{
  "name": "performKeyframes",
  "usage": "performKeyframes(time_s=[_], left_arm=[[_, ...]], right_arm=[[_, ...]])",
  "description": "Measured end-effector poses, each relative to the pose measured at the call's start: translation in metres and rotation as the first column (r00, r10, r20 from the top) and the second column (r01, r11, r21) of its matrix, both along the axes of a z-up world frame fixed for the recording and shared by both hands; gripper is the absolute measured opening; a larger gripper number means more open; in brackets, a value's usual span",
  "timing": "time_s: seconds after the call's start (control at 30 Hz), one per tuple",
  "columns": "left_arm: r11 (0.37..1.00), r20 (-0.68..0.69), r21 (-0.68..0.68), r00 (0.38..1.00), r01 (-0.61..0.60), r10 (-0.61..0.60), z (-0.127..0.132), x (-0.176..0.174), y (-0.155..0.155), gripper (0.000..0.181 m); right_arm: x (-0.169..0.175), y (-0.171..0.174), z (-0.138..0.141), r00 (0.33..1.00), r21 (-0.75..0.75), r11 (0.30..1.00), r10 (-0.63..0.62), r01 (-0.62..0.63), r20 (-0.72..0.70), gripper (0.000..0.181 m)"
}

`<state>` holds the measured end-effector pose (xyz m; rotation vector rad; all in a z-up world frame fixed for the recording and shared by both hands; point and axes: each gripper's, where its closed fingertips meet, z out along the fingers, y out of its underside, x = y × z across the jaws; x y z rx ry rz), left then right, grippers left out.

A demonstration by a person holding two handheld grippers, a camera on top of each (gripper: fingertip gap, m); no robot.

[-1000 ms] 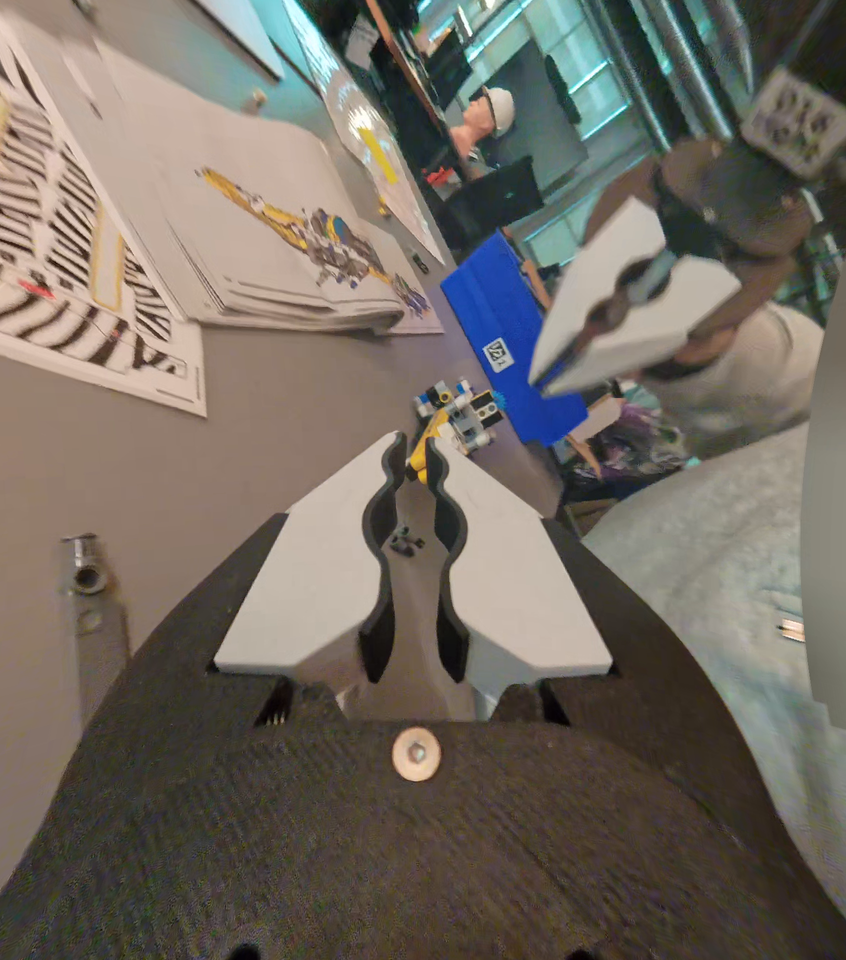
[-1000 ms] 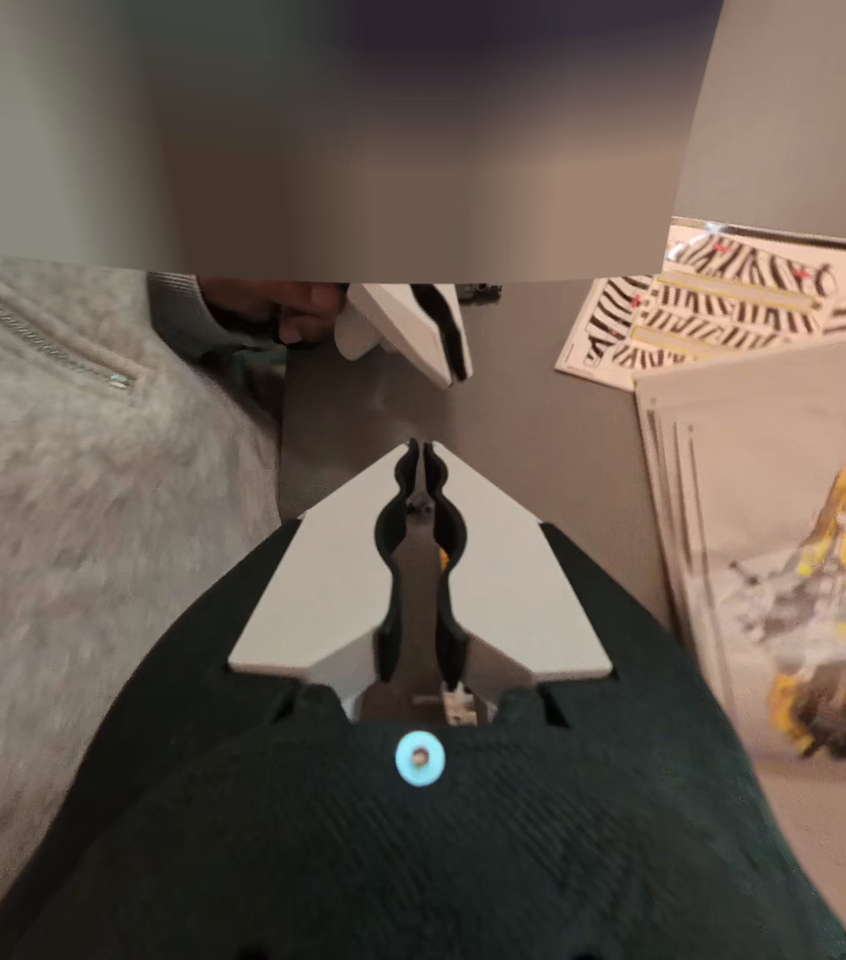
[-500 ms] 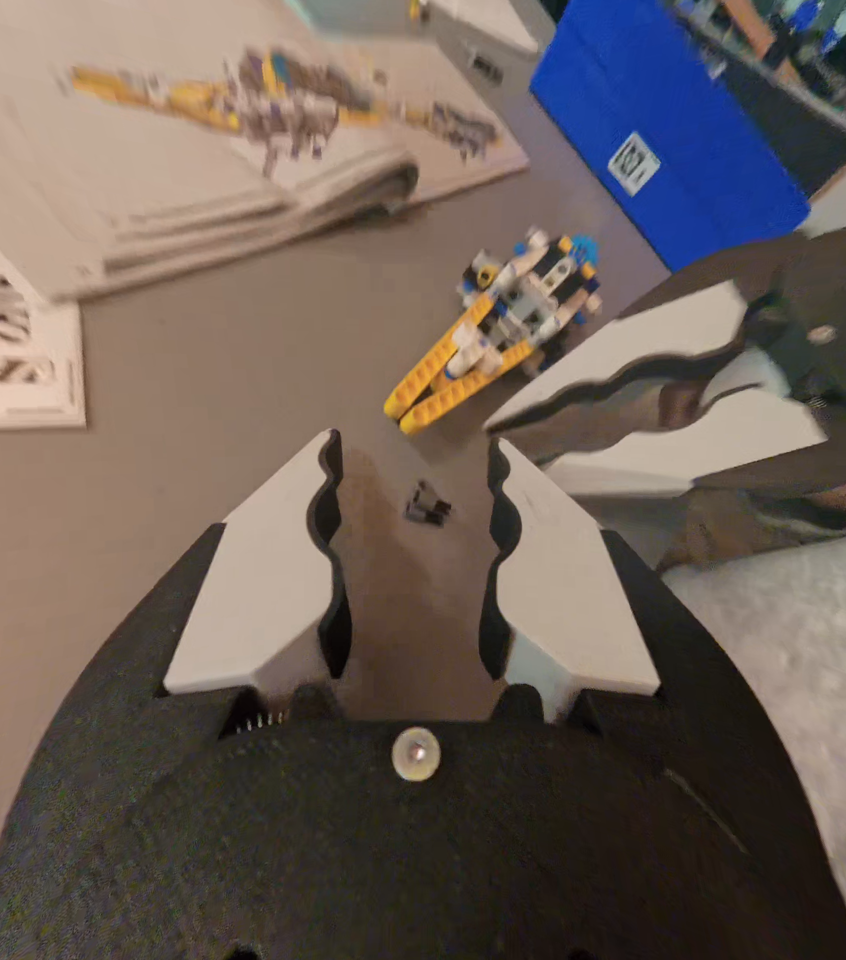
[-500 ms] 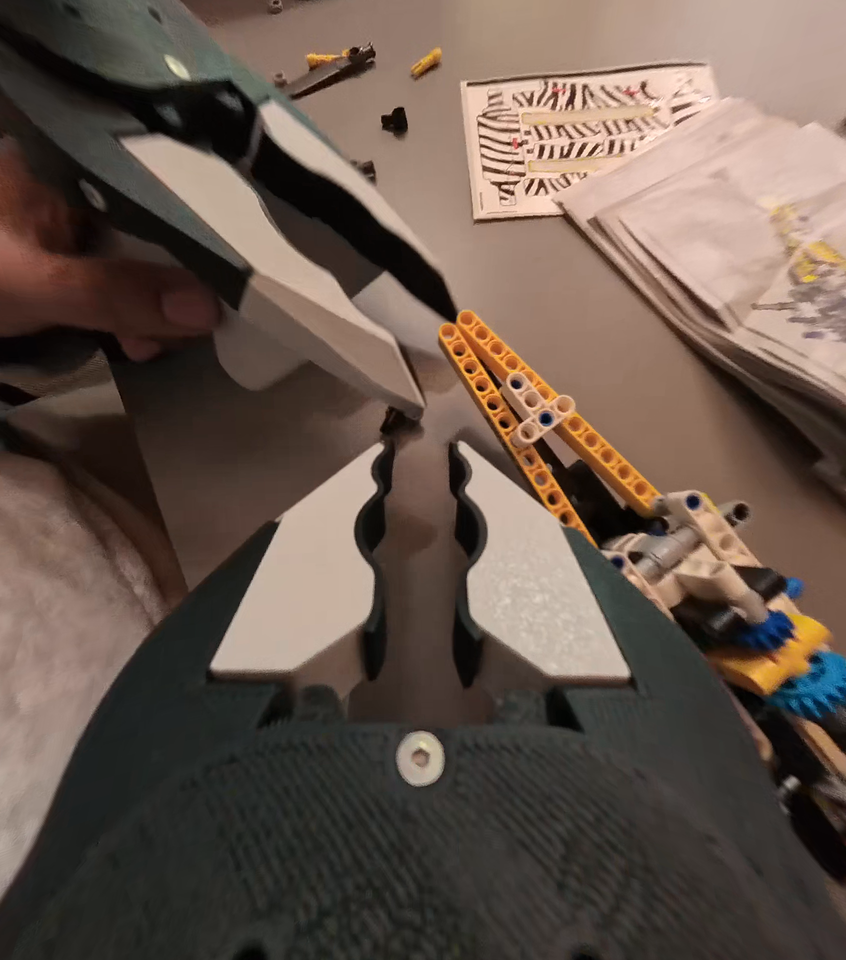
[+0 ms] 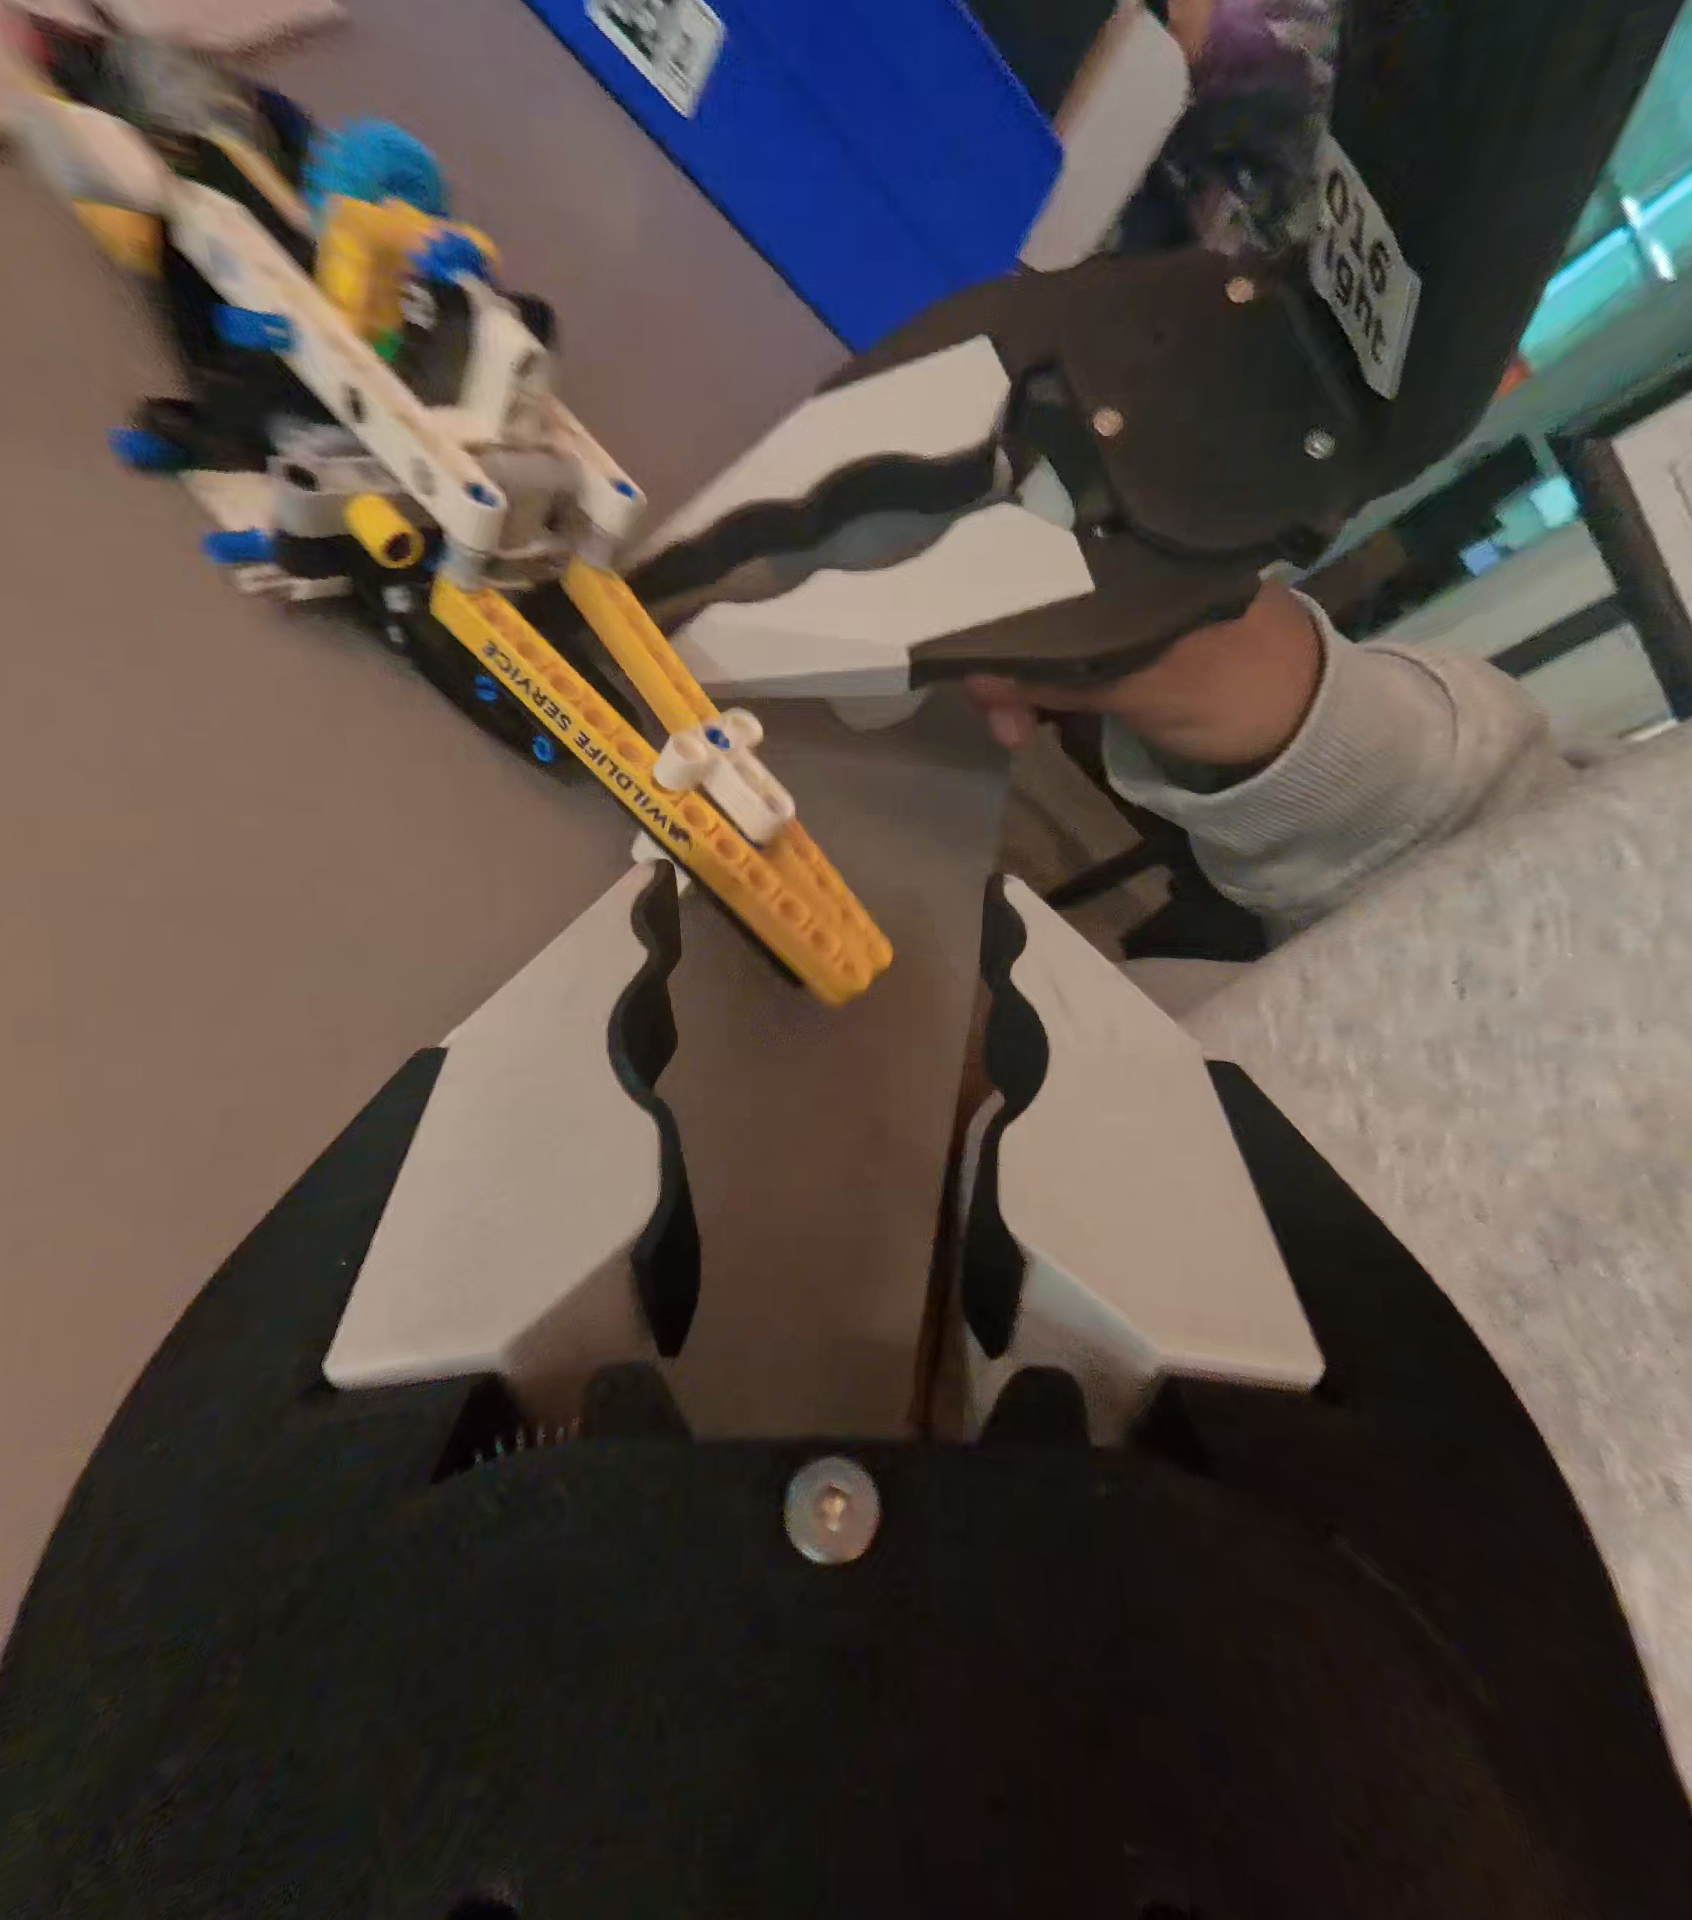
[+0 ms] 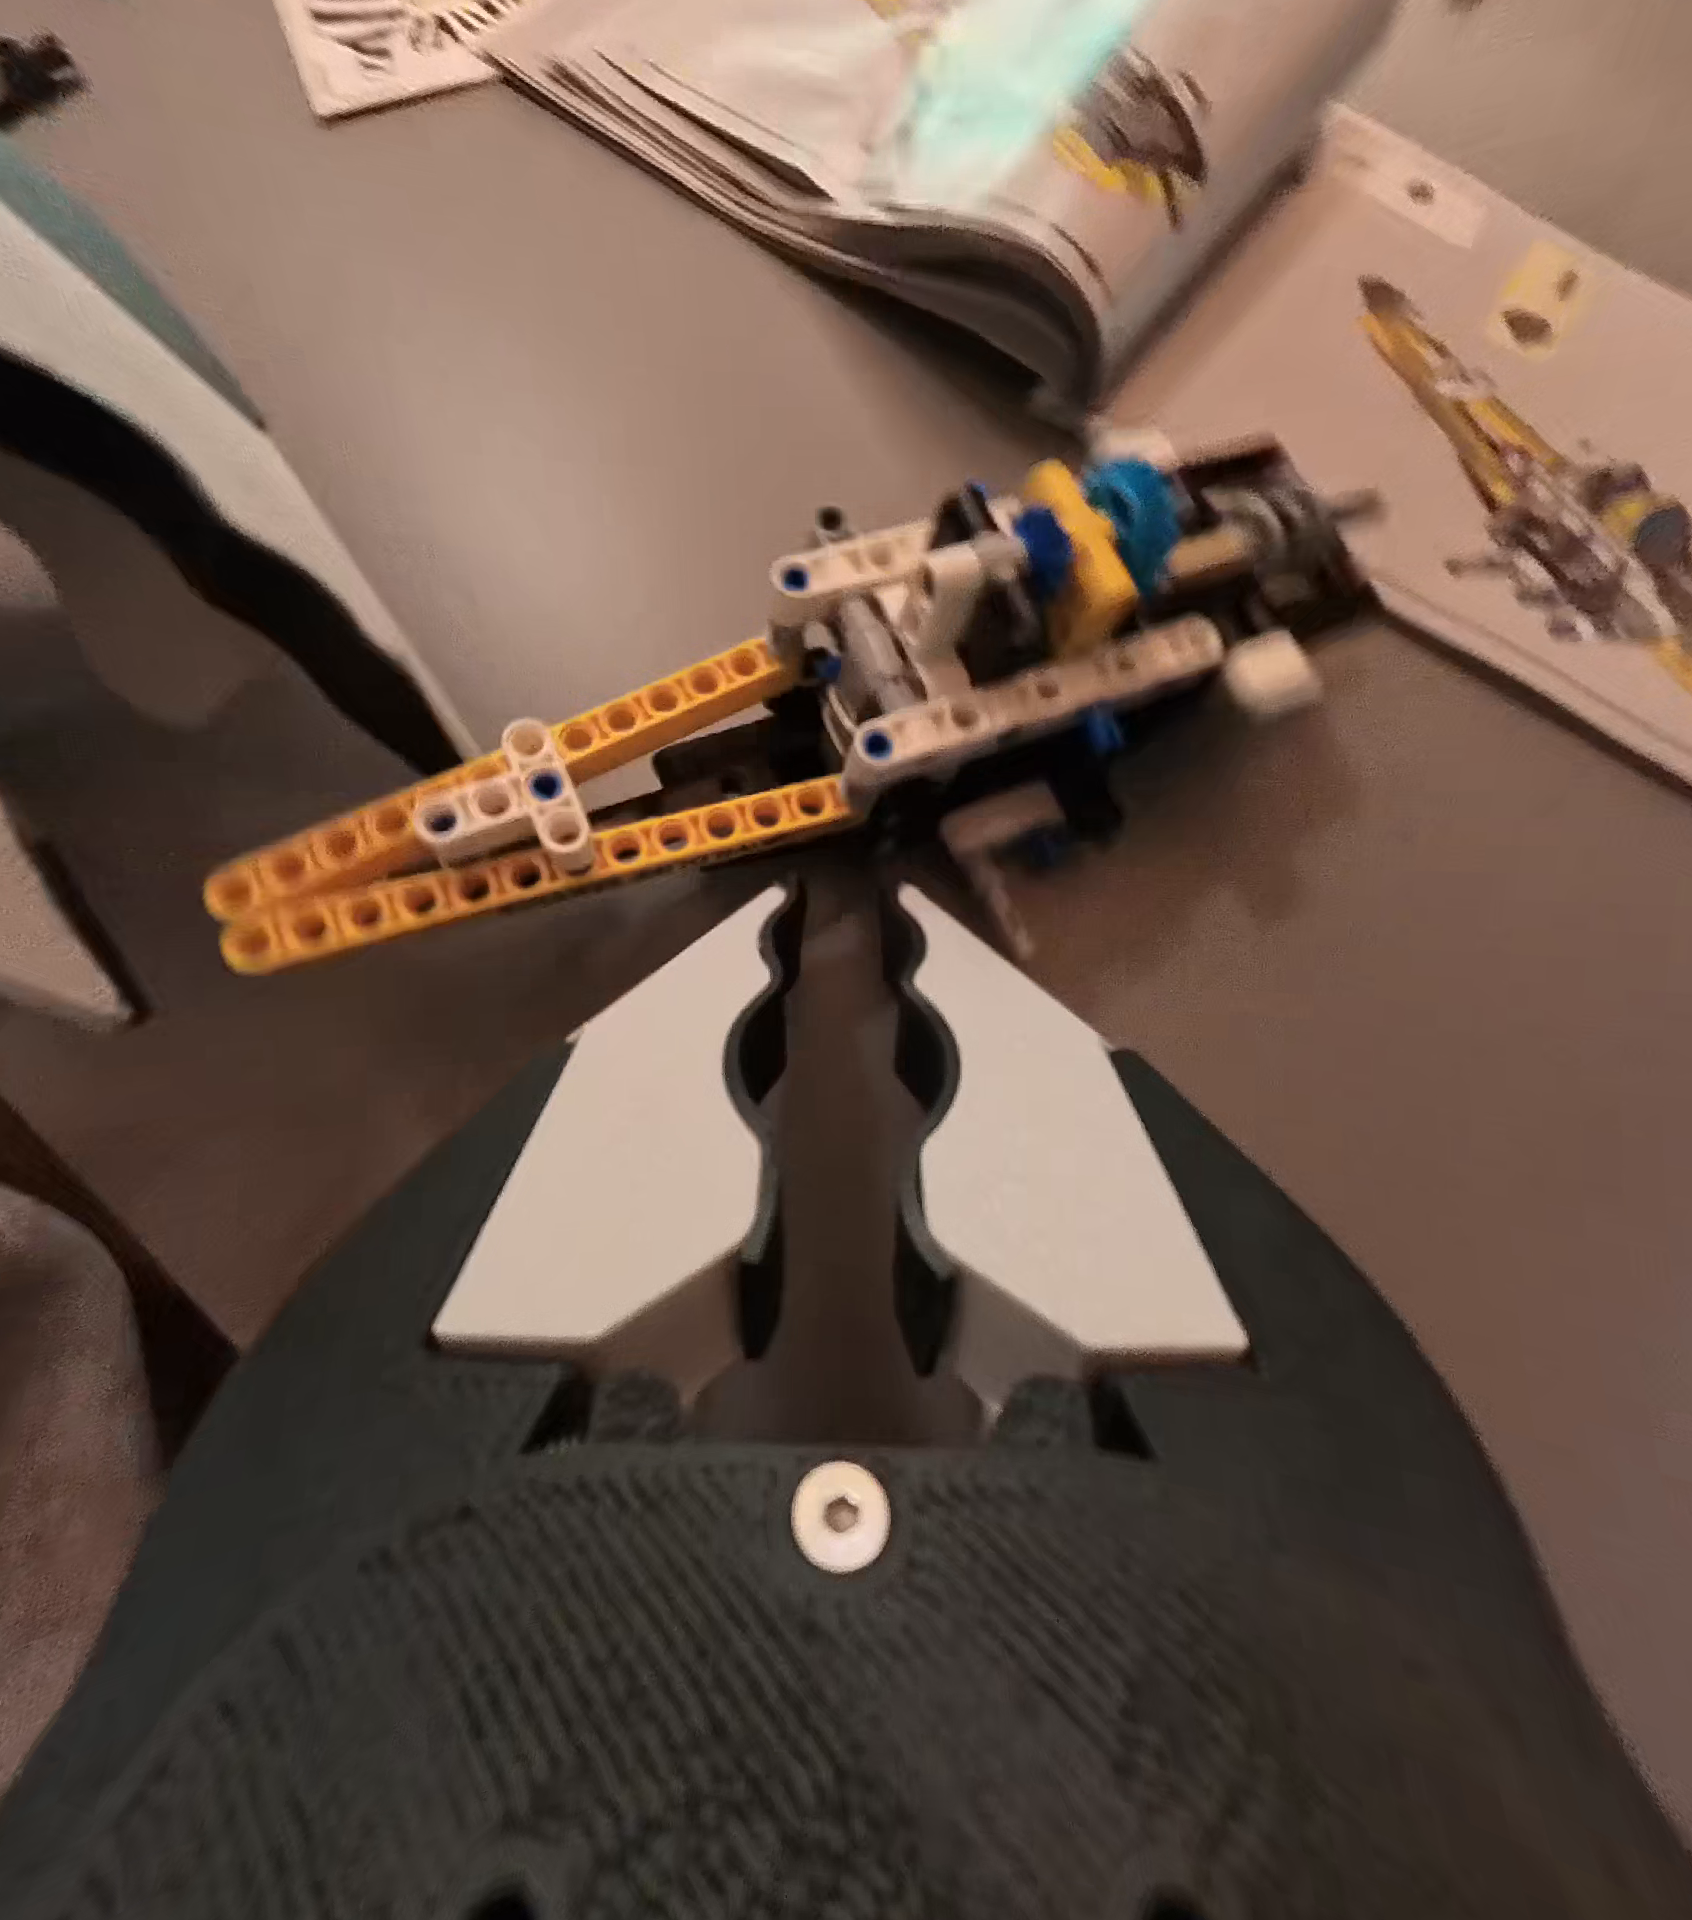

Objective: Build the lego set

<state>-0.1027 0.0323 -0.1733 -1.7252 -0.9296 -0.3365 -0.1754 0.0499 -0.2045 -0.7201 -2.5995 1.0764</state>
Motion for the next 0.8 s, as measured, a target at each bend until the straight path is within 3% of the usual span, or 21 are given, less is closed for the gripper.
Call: performKeyframes(time_s=[0.1, 0.27, 0.37, 0.5, 0.57, 0.63, 0.7, 0.77, 0.8], left_arm=[[1.0, 0.0, 0.012, 1.0, 0.009, -0.009, 0.003, 0.004, 0.01, 0.057], [0.979, -0.009, 0.065, 0.981, -0.192, 0.193, 0.019, -0.007, -0.048, 0.05], [0.949, -0.062, 0.006, 0.947, -0.316, 0.316, 0.018, -0.006, -0.087, 0.049], [0.878, -0.227, -0.103, 0.87, -0.468, 0.437, 0.021, -0.008, -0.127, 0.054], [0.795, -0.371, -0.282, 0.825, -0.537, 0.426, 0.01, -0.011, -0.149, 0.062], [0.666, -0.521, -0.443, 0.777, -0.6, 0.353, 0.003, -0.014, -0.17, 0.069], [0.544, -0.647, -0.45, 0.678, -0.708, 0.348, 0.009, -0.021, -0.187, 0.076], [0.49, -0.733, -0.376, 0.576, -0.786, 0.362, 0.019, -0.023, -0.198, 0.054], [0.483, -0.757, -0.334, 0.535, -0.81, 0.374, 0.023, -0.022, -0.201, 0.052]], right_arm=[[0.005, 0.026, 0.005, 0.998, -0.014, 0.998, -0.061, 0.061, 0.016, 0.018], [0.018, 0.038, 0.052, 0.976, -0.055, 0.997, -0.067, 0.057, -0.209, 0.018], [0.039, 0.006, 0.081, 0.954, -0.117, 0.99, 0.037, -0.074, -0.297, 0.02], [0.079, -0.069, 0.081, 0.956, -0.172, 0.956, 0.2, -0.239, -0.217, 0.023], [0.088, -0.098, 0.061, 0.955, -0.1, 0.957, 0.255, -0.271, -0.153, 0.033], [0.087, -0.119, 0.043, 0.955, -0.025, 0.961, 0.27, -0.275, -0.123, 0.036], [0.08, -0.133, 0.028, 0.961, 0.027, 0.966, 0.258, -0.257, -0.103, 0.036], [0.07, -0.14, 0.015, 0.969, 0.088, 0.971, 0.231, -0.223, -0.087, 0.036], [0.064, -0.142, 0.011, 0.973, 0.116, 0.972, 0.213, -0.203, -0.083, 0.036]])
